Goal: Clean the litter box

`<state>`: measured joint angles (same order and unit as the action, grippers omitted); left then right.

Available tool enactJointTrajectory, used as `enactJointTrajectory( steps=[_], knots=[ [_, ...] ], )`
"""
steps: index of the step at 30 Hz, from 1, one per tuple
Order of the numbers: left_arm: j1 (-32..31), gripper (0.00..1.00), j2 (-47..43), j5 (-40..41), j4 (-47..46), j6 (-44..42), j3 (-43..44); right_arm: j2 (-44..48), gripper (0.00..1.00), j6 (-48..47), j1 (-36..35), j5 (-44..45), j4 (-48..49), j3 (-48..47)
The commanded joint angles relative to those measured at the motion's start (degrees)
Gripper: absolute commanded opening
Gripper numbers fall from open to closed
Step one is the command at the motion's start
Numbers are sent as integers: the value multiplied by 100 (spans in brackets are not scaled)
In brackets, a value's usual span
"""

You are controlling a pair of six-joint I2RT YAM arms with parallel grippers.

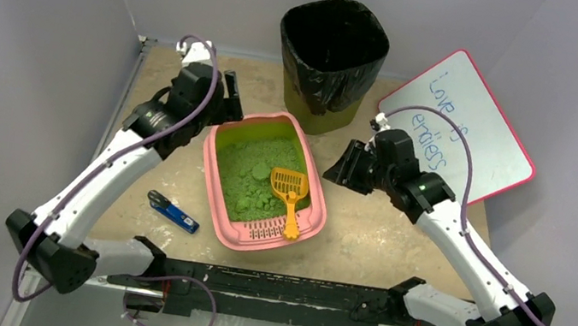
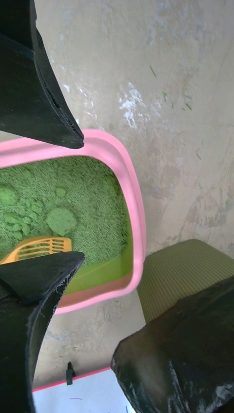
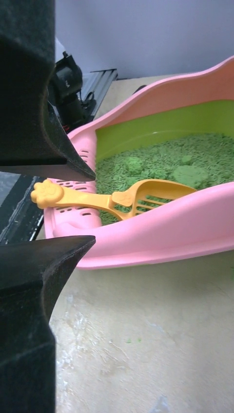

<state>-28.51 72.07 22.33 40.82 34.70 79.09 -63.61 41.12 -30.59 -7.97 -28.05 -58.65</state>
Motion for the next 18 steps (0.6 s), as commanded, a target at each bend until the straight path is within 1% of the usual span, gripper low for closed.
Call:
enactJointTrajectory(
  steps=[1, 4, 8, 11, 14, 18],
  knots=[
    [39, 78, -611, 333, -59, -103, -517, 17, 47, 311, -461, 421, -411, -278],
    [39, 78, -976, 395, -27, -50, -817, -91, 46, 431, -882, 755, -432, -308],
    [39, 78, -1331, 393, 147, -9, -1033, -590, 46, 509, -1489, 1406, -860, -714],
    [39, 78, -1668, 495, 133, 40, -1175, -884, 46, 535, -1855, 1669, -853, -867],
    [39, 78, -2028, 592, -15, 67, -1313, -1226, 46, 526, -2091, 1775, -771, -929],
    [39, 77, -2311, 813, 23, 127, -1332, -1764, 46, 464, -2259, 1879, -716, -1038]
  ],
)
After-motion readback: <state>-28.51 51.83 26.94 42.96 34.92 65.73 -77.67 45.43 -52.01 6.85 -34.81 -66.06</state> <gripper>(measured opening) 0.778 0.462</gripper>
